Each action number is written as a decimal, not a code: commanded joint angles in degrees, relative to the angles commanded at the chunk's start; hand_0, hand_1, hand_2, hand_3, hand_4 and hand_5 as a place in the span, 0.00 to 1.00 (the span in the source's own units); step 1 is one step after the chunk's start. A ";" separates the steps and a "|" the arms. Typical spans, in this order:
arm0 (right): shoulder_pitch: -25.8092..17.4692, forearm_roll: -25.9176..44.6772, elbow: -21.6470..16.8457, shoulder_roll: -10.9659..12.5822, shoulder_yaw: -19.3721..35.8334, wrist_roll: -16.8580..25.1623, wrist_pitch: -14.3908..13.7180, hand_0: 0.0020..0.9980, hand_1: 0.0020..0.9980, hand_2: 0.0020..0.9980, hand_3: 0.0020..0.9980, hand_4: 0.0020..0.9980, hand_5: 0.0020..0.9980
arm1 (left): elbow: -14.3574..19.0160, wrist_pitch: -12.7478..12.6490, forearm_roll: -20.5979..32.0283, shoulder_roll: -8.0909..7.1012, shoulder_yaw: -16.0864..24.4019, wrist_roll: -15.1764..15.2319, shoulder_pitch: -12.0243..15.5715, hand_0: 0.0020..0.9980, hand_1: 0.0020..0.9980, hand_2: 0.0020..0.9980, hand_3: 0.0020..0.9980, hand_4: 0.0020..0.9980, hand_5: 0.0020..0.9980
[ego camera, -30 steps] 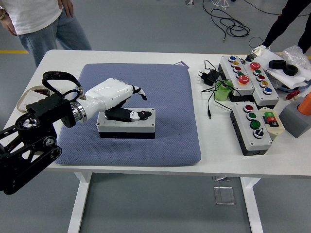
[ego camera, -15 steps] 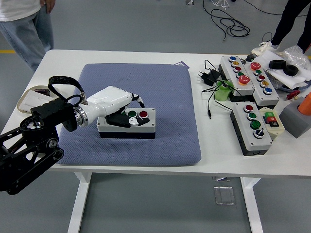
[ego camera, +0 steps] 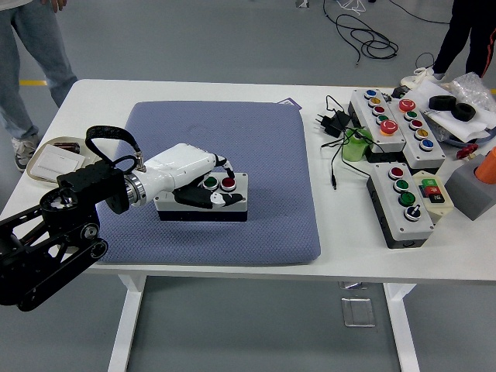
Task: Pick up the button,place it on the desk,press the button,press the button
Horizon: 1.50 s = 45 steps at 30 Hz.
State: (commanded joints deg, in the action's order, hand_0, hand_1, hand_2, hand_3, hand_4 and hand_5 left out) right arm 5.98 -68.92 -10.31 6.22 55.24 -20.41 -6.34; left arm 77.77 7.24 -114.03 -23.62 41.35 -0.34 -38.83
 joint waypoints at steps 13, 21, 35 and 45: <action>-0.05 0.08 0.00 -0.01 -0.04 0.01 -0.05 0.63 0.55 0.62 0.57 0.31 0.25 | -2.14 0.08 0.32 0.26 -1.48 -0.01 0.06 0.04 0.00 0.06 0.71 0.80 1.00; -0.11 -0.11 0.00 -0.07 0.19 -0.03 -0.06 0.63 0.55 0.62 0.57 0.31 0.25 | -3.37 0.25 0.91 0.43 -3.59 -0.16 0.28 0.04 0.00 0.06 0.72 0.79 1.00; -0.15 0.14 0.00 -0.04 0.06 0.07 -0.10 0.63 0.55 0.62 0.57 0.31 0.25 | 5.13 -3.74 1.78 -1.18 9.33 -7.26 1.66 0.05 0.02 0.10 0.83 0.80 1.00; -0.19 0.17 0.00 0.01 -0.06 0.03 -0.03 0.63 0.55 0.62 0.57 0.31 0.25 | 1.84 -16.78 20.01 -1.60 19.87 -6.29 3.16 0.37 0.52 0.65 0.96 0.78 1.00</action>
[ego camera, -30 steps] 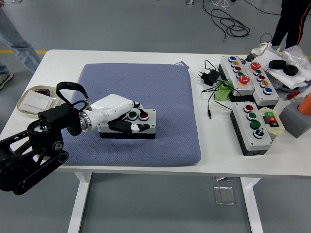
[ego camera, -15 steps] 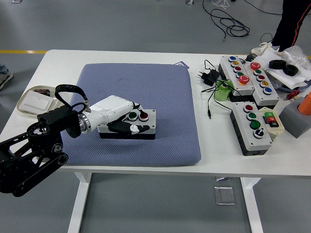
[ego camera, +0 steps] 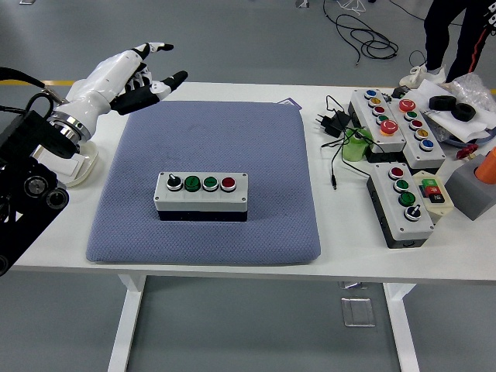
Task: Pick up the button,place it on the desk,press the button,press the button
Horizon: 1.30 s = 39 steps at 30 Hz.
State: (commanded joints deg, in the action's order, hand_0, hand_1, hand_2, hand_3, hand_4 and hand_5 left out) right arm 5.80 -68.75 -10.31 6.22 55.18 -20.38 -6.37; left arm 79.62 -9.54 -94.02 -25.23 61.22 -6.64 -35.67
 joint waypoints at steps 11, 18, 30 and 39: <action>-0.11 -0.03 0.00 -0.12 0.06 0.01 0.00 0.63 0.55 0.62 0.57 0.31 0.25 | -11.92 -6.21 26.53 1.12 0.59 14.79 2.06 0.85 0.89 0.95 0.96 0.76 1.00; -0.17 0.14 0.00 -0.09 0.10 0.03 -0.13 0.63 0.55 0.62 0.57 0.31 0.25 | -16.85 0.97 43.11 1.13 0.20 15.29 3.71 0.85 0.88 0.94 0.95 0.75 1.00; -0.18 0.18 0.00 -0.03 0.23 0.08 -0.11 0.63 0.55 0.62 0.57 0.31 0.25 | -20.07 5.35 66.41 1.13 0.64 14.45 5.68 0.87 0.90 0.95 0.95 0.73 1.00; 0.39 -0.55 0.00 0.06 0.75 0.18 -0.07 0.63 0.55 0.62 0.57 0.31 0.25 | -19.47 5.72 65.77 0.88 2.00 14.49 7.24 0.87 0.90 0.95 0.95 0.72 1.00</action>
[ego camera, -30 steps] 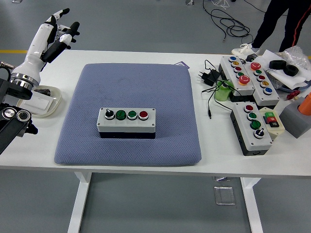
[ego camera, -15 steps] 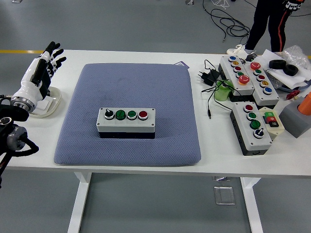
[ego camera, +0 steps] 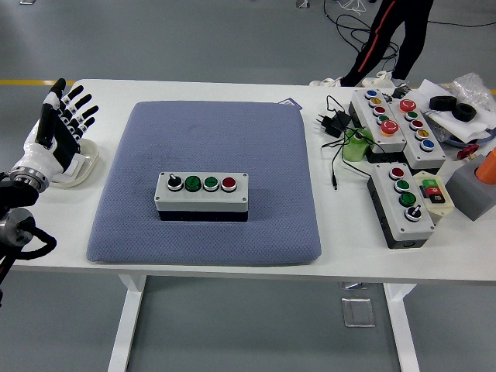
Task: Pick up the button,place it on the desk,press the button,press the button
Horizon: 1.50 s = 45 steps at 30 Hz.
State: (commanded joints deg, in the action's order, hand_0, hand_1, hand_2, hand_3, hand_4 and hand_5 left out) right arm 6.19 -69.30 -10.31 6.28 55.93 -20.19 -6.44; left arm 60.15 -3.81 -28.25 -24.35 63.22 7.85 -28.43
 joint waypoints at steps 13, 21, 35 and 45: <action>0.13 0.69 0.00 0.37 -0.57 0.26 -0.05 0.63 0.55 0.62 0.57 0.31 0.25 | 0.68 0.34 -0.41 -0.26 0.05 0.35 0.32 0.89 0.91 0.95 0.95 0.72 1.00; 0.03 0.65 0.00 0.36 -0.48 0.16 -0.03 0.63 0.55 0.62 0.57 0.31 0.25 | 0.13 0.80 -0.69 -0.67 -0.14 0.35 0.19 0.90 0.91 0.95 0.95 0.70 1.00; -0.16 1.24 0.00 0.48 -0.83 0.20 -0.11 0.63 0.55 0.62 0.57 0.31 0.25 | 0.06 1.68 -0.58 -0.81 -0.85 0.55 -0.09 0.90 0.92 0.96 0.95 0.70 1.00; -0.12 1.04 0.00 0.41 -0.76 0.13 -0.08 0.63 0.55 0.62 0.57 0.30 0.25 | 0.38 2.44 -0.84 -1.03 -0.75 0.52 -0.04 0.89 0.92 0.95 0.95 0.71 1.00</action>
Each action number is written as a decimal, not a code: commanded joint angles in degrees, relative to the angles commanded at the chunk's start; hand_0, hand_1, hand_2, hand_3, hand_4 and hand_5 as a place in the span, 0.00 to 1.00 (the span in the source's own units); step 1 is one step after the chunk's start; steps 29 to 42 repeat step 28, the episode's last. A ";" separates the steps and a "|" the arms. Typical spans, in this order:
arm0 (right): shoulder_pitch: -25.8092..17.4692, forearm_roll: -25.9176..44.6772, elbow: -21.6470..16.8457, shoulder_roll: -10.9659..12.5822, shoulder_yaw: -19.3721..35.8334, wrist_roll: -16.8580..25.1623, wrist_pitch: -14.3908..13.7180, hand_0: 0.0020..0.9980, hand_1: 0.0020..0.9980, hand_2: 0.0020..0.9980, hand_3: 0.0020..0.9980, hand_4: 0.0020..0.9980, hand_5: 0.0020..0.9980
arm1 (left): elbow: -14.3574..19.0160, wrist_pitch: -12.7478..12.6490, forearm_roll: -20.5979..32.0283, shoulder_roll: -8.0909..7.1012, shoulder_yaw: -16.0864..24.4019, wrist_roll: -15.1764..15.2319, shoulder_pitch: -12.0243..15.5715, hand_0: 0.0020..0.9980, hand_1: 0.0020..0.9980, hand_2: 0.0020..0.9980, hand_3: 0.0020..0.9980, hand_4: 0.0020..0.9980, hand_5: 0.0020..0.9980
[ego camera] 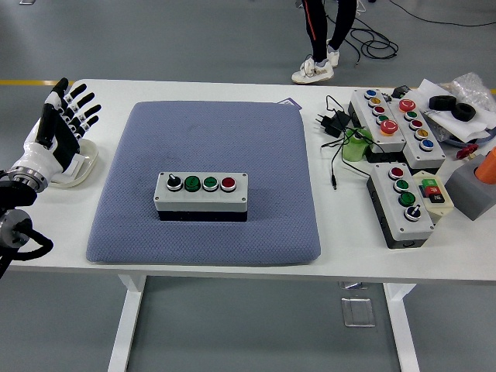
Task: Pick up the button,place it on the desk,press the button,press the button
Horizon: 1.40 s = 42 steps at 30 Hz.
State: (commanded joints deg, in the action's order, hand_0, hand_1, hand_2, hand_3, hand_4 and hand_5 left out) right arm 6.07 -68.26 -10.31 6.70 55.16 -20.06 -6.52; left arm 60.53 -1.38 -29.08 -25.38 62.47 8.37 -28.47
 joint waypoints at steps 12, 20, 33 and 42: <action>0.40 0.53 0.00 -0.03 -0.34 0.11 -0.13 0.63 0.55 0.62 0.57 0.30 0.25 | -0.25 0.02 -0.10 -0.23 0.43 0.18 -0.07 0.89 0.91 0.94 0.94 0.72 1.00; 0.35 0.72 0.00 -0.01 -0.33 0.08 -0.18 0.63 0.55 0.62 0.57 0.30 0.26 | -0.35 -0.08 -0.28 -0.32 0.29 0.04 -0.31 0.89 0.91 0.93 0.94 0.72 1.00; 0.38 0.51 0.00 -0.06 -0.18 0.05 -0.16 0.63 0.55 0.63 0.57 0.30 0.26 | -0.39 -0.12 -0.29 -0.44 0.32 0.02 -0.19 0.89 0.91 0.93 0.93 0.72 1.00; 0.38 0.51 0.00 -0.06 -0.18 0.05 -0.16 0.63 0.55 0.63 0.57 0.30 0.26 | -0.39 -0.12 -0.29 -0.44 0.32 0.02 -0.19 0.89 0.91 0.93 0.93 0.72 1.00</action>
